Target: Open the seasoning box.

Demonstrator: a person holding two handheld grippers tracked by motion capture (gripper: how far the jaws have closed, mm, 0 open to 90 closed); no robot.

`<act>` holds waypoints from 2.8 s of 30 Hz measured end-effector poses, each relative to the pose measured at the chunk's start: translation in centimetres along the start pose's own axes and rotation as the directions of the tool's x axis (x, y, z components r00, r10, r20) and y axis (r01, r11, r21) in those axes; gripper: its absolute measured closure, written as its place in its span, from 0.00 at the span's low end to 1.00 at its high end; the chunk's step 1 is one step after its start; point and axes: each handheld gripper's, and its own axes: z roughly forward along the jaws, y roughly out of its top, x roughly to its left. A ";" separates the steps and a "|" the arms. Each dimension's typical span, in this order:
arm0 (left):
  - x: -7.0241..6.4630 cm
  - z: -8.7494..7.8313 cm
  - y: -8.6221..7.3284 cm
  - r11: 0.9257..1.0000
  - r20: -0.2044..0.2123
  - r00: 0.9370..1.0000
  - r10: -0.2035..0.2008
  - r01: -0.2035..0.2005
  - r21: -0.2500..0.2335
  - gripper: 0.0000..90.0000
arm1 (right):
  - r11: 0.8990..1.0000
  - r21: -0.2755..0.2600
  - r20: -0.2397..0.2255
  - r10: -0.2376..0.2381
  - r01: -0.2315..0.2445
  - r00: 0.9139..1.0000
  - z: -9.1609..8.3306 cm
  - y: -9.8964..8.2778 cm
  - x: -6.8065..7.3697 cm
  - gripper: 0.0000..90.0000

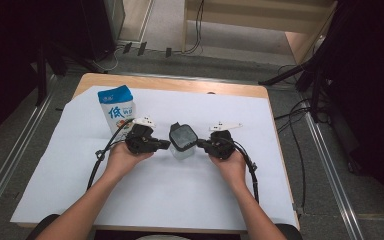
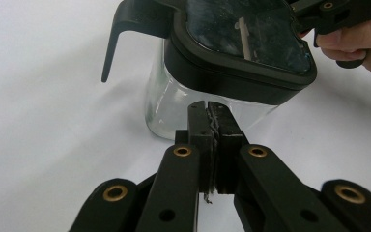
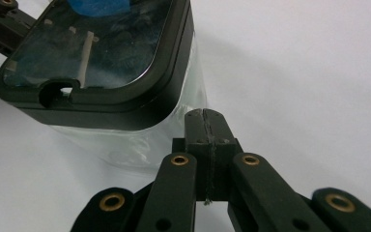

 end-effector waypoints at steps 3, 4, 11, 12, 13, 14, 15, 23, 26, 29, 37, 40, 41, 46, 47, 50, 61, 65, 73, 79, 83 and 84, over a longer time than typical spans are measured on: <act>0.2 -0.1 0.0 1.000 0.000 1.000 -0.006 0.006 0.001 1.00 | 1.000 0.003 -0.008 0.007 -0.007 1.000 -0.2 -0.1 0.2 1.00; 0.3 -0.1 0.0 1.000 0.004 1.000 -0.008 0.008 -0.003 1.00 | 1.000 0.000 -0.009 0.006 -0.006 1.000 -0.2 -0.2 0.2 1.00; 0.8 -0.2 0.1 1.000 -0.002 1.000 -0.022 0.022 -0.006 1.00 | 1.000 0.009 -0.017 0.005 -0.005 1.000 -0.4 -0.4 0.9 1.00; 0.9 -0.3 0.2 1.000 -0.007 1.000 -0.023 0.023 -0.008 1.00 | 1.000 0.013 -0.020 0.002 -0.002 1.000 -0.4 -0.5 1.0 1.00; 0.9 -0.3 0.2 1.000 -0.005 1.000 -0.030 0.030 -0.007 1.00 | 1.000 0.014 -0.021 -0.003 0.003 1.000 -0.5 -0.5 1.1 1.00; 1.0 -0.3 0.2 1.000 -0.006 1.000 -0.029 0.029 -0.009 1.00 | 1.000 0.018 -0.023 -0.005 0.006 1.000 -0.5 -0.6 1.2 1.00; 1.1 -0.3 0.3 1.000 -0.004 1.000 -0.029 0.029 -0.008 1.00 | 1.000 0.018 -0.025 -0.012 0.012 1.000 -0.5 -0.6 1.3 1.00; 1.6 -0.2 0.5 0.999 -0.003 0.999 -0.042 0.042 -0.015 1.00 | 1.000 0.021 -0.037 -0.013 0.014 0.999 -0.7 -1.0 2.2 1.00; 1.8 -0.2 0.7 0.999 -0.012 0.999 -0.038 0.038 -0.020 1.00 | 1.000 0.021 -0.051 -0.009 0.010 0.999 -0.7 -1.2 2.7 1.00; 2.0 -0.1 0.8 0.999 -0.008 0.999 -0.047 0.046 -0.020 1.00 | 1.000 0.022 -0.062 -0.012 0.013 0.998 -0.8 -1.3 3.2 1.00; 2.1 -0.5 1.0 0.999 -0.009 0.999 -0.042 0.042 -0.023 1.00 | 1.000 0.006 -0.086 0.000 0.001 0.996 -1.0 -1.1 2.8 1.00; 2.0 -1.2 0.8 0.998 -0.018 0.999 -0.050 0.050 -0.027 1.00 | 1.000 -0.012 -0.060 0.004 -0.005 0.998 -1.4 -0.8 2.0 1.00; 1.9 -1.4 0.6 0.998 -0.019 0.999 -0.051 0.050 -0.026 1.00 | 1.000 -0.016 -0.055 0.011 -0.012 0.998 -1.5 -0.7 1.7 1.00; 1.1 -2.3 -0.2 0.998 -0.028 0.998 -0.053 0.052 -0.023 1.00 | 0.999 -0.025 -0.038 0.021 -0.022 0.999 -1.1 0.1 0.3 1.00; 0.9 -2.5 -0.4 0.998 -0.029 0.998 -0.052 0.052 -0.025 1.00 | 0.999 -0.026 -0.036 0.020 -0.021 0.999 -1.0 0.2 0.2 1.00; 0.3 -2.9 -0.9 0.999 -0.031 0.998 -0.046 0.045 -0.027 1.00 | 1.000 -0.021 -0.033 0.019 -0.020 0.999 -0.5 0.7 -0.3 1.00; -1.7 -2.1 -2.0 0.999 -0.028 0.999 -0.039 0.039 -0.019 1.00 | 0.999 -0.019 -0.052 -0.039 0.038 0.998 1.6 2.2 -1.4 1.00; -2.2 -1.4 -2.0 0.999 -0.033 0.999 -0.033 0.032 -0.018 0.99 | 0.999 -0.015 -0.062 -0.035 0.034 0.997 2.3 2.7 -1.8 1.00; -2.2 -0.9 -2.1 1.000 -0.051 0.999 -0.016 0.017 0.007 1.00 | 0.996 -0.014 -0.059 -0.091 0.090 0.994 2.5 2.8 -0.9 1.00; -1.9 -0.9 -2.1 1.000 -0.044 0.999 -0.024 0.025 0.004 1.00 | 0.997 -0.009 -0.062 -0.076 0.076 0.995 2.4 2.6 -0.9 1.00; -1.7 -0.9 -2.1 0.999 -0.044 0.998 -0.035 0.035 0.002 1.00 | 0.997 -0.007 -0.062 -0.071 0.070 0.996 2.3 2.5 -0.9 1.00; -1.6 -0.9 -2.1 0.999 -0.044 0.999 -0.032 0.033 0.004 1.00 | 0.998 -0.006 -0.062 -0.067 0.067 0.996 2.2 2.5 -0.9 1.00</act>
